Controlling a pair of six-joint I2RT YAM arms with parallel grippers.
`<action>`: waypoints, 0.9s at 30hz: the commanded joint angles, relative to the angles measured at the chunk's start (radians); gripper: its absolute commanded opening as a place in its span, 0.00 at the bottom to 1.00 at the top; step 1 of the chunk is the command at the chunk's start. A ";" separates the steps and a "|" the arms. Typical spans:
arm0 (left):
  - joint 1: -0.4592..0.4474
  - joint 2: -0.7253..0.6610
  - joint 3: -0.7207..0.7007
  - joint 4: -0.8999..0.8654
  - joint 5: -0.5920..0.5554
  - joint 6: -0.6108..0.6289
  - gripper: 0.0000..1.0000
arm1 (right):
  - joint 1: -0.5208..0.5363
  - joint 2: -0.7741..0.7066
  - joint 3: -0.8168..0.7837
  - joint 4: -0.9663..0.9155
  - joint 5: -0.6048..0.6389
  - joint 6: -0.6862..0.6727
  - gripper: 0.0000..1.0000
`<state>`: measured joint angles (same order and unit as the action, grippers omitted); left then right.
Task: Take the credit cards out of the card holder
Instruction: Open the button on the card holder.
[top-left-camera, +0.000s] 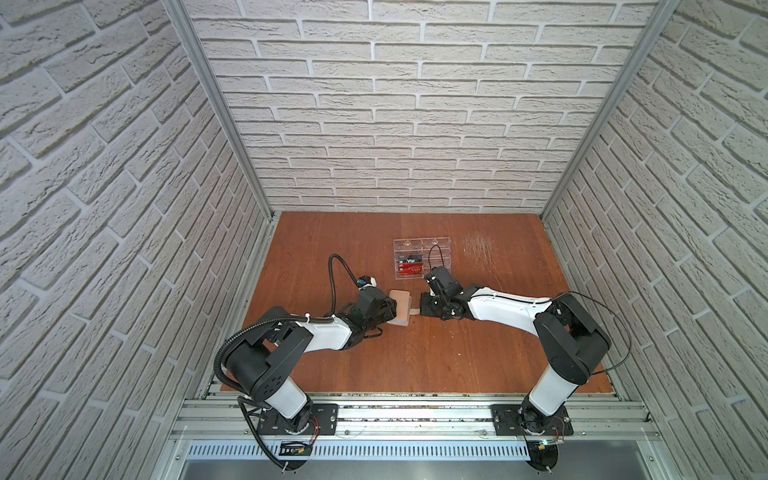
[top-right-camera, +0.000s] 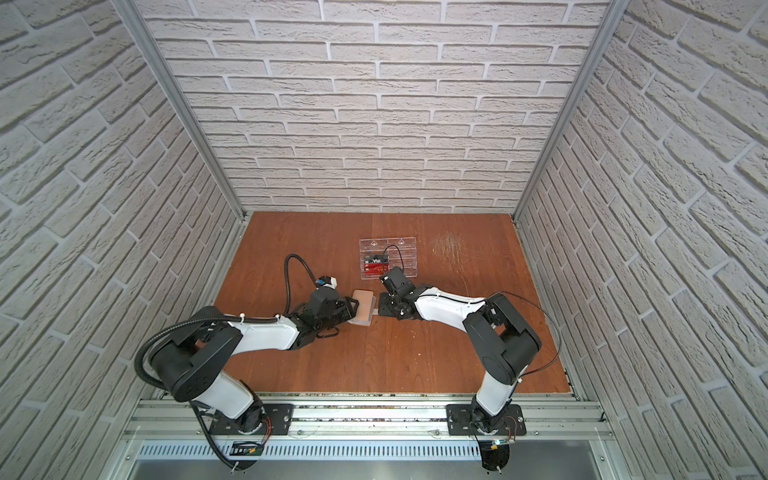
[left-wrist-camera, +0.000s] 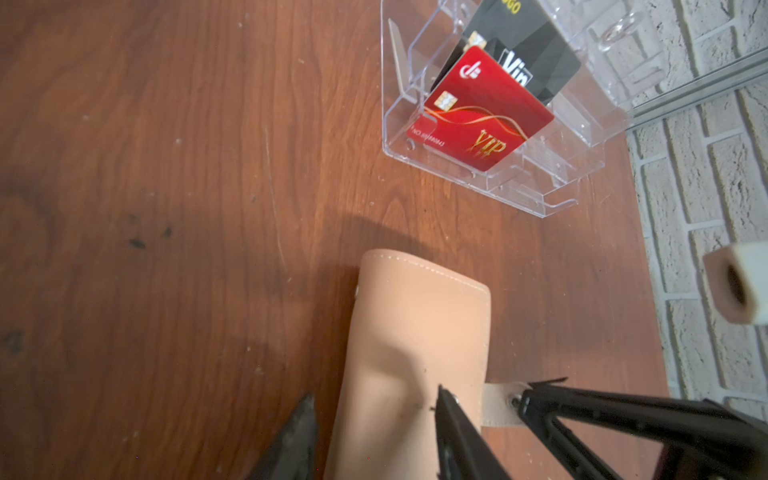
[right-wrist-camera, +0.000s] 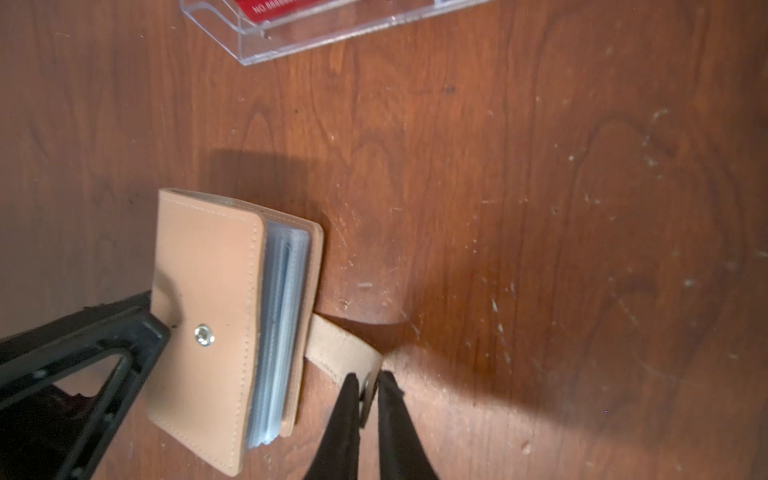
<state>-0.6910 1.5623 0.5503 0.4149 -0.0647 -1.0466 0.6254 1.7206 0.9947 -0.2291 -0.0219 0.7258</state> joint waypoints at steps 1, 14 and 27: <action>0.021 -0.058 -0.019 -0.024 0.006 0.014 0.59 | 0.000 -0.006 0.028 -0.018 -0.006 -0.021 0.18; 0.088 -0.309 -0.026 -0.227 0.083 0.028 0.96 | 0.046 -0.018 0.120 -0.079 0.007 -0.029 0.45; 0.093 -0.307 -0.047 -0.166 0.198 0.036 0.98 | 0.050 0.082 0.122 -0.051 0.007 -0.021 0.58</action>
<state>-0.6029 1.2430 0.5159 0.1967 0.0902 -1.0218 0.6716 1.7985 1.1271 -0.3012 -0.0235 0.7017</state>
